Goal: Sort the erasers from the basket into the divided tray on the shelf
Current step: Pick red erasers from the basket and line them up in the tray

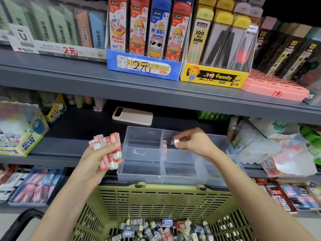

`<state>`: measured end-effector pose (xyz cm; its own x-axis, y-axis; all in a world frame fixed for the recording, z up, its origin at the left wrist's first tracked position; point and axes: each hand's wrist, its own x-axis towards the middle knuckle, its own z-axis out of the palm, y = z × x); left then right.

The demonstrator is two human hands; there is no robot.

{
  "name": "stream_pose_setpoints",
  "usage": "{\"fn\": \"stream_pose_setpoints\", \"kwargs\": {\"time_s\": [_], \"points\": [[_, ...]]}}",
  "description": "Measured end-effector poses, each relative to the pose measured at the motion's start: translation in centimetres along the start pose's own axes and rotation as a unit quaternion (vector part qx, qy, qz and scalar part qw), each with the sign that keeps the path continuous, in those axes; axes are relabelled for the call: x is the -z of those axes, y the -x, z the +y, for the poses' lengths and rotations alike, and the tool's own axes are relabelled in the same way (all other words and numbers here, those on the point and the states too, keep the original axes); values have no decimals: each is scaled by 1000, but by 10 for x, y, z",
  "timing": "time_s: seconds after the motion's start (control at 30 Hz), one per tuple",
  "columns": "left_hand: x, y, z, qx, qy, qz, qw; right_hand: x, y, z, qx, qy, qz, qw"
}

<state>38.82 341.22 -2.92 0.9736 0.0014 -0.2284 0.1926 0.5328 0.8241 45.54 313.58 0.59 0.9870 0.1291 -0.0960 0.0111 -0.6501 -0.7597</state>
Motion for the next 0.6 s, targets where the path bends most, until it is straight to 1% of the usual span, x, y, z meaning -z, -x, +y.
{"fn": "stream_pose_setpoints", "kwargs": {"time_s": [0.07,0.17,0.23,0.3,0.4,0.47,0.6], "points": [[0,1,0,-2,-2,-2,1000,1,-1,-2,-6,31,-28,999],[-1,1,0,-6,-4,-4,1000,5,-5,-9,-57,95,-118,987],[-1,1,0,-8,-5,0,1000,6,-9,-11,-93,133,-150,975],[0,1,0,-7,-6,-1,1000,4,-14,-10,-132,102,-147,975],[-1,2,-1,-12,-10,-2,1000,-3,-18,-9,-172,53,-118,977],[-3,3,-1,-18,-8,-1,1000,-8,-18,-9,-175,35,-104,979],[-12,4,2,-25,3,15,1000,-6,-12,-15,-149,24,-122,981]]}}
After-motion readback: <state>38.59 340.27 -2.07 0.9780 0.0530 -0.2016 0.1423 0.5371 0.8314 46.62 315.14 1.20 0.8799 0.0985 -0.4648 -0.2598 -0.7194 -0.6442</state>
